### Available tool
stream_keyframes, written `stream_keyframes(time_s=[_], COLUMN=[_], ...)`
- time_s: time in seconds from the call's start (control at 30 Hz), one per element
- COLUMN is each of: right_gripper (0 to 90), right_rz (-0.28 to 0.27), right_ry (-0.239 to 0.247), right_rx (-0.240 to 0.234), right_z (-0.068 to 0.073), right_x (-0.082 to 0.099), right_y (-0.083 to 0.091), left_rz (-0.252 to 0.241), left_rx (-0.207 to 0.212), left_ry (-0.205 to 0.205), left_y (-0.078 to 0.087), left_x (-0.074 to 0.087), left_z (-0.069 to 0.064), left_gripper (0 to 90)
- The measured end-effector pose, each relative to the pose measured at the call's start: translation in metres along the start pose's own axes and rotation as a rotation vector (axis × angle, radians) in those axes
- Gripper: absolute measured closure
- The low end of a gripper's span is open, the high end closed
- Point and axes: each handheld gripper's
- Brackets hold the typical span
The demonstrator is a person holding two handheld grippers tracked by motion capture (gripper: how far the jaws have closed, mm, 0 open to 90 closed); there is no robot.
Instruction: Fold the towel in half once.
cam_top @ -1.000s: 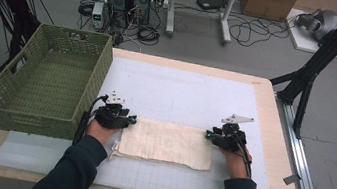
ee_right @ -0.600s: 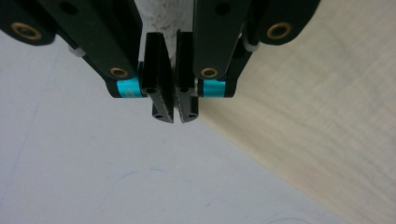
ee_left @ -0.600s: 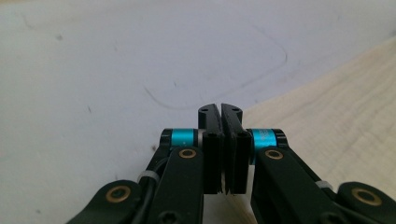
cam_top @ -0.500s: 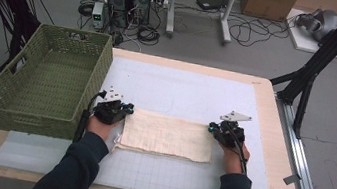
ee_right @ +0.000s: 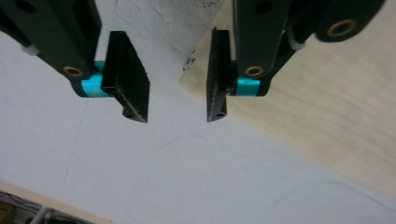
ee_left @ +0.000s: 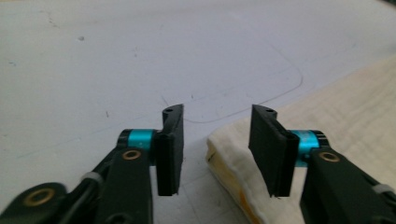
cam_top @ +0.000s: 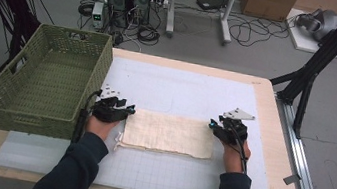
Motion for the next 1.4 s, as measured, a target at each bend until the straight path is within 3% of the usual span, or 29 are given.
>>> stream_keyframes(time_s=[0.07,0.13,0.27,0.4,0.57,0.63,0.77,0.87,1.03,1.4], right_gripper=[49.0,43.8,36.3,29.1,19.0,11.4,10.5,10.5,10.5,10.5], right_rz=[-0.035,-0.065,-0.086,-0.096,-0.126,-0.139,-0.149,-0.141,-0.126,-0.118], right_ry=[-0.027,-0.035,-0.024,-0.032,-0.027,-0.031,-0.042,-0.017,-0.023,-0.011], right_rx=[-0.025,-0.042,-0.077,-0.086,-0.107,-0.120,-0.128,-0.132,-0.121,-0.109], right_z=[-0.002,-0.003,0.000,0.002,0.005,0.006,0.006,0.005,0.005,0.003], right_x=[0.000,0.004,0.011,0.014,0.014,0.015,0.022,0.029,0.032,0.030], right_y=[0.010,0.019,0.036,0.048,0.056,0.057,0.062,0.063,0.063,0.062], left_rz=[-0.022,-0.054,-0.109,-0.127,-0.142,-0.152,-0.169,-0.158,-0.155,-0.162], left_rx=[0.029,0.043,0.111,0.148,0.176,0.187,0.206,0.229,0.241,0.225], left_ry=[0.004,-0.022,-0.042,-0.034,-0.072,-0.069,-0.057,-0.046,-0.066,-0.064], left_y=[0.007,0.013,0.022,0.028,0.035,0.037,0.042,0.043,0.044,0.047], left_x=[-0.002,-0.001,-0.002,0.000,0.000,0.000,0.001,0.004,0.007,0.010], left_z=[0.000,-0.004,-0.009,-0.010,-0.014,-0.015,-0.017,-0.020,-0.026,-0.019], left_gripper=[40.4,27.2,20.7,20.3,21.5,21.8,21.1,19.9,19.9,20.0])
Point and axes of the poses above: each handheld gripper's, and its own axes: y roughly backward along the jaws, x roughly out of its underside, z roughly to its left, and after that the axes turned 3 degrees about -x, right-handed
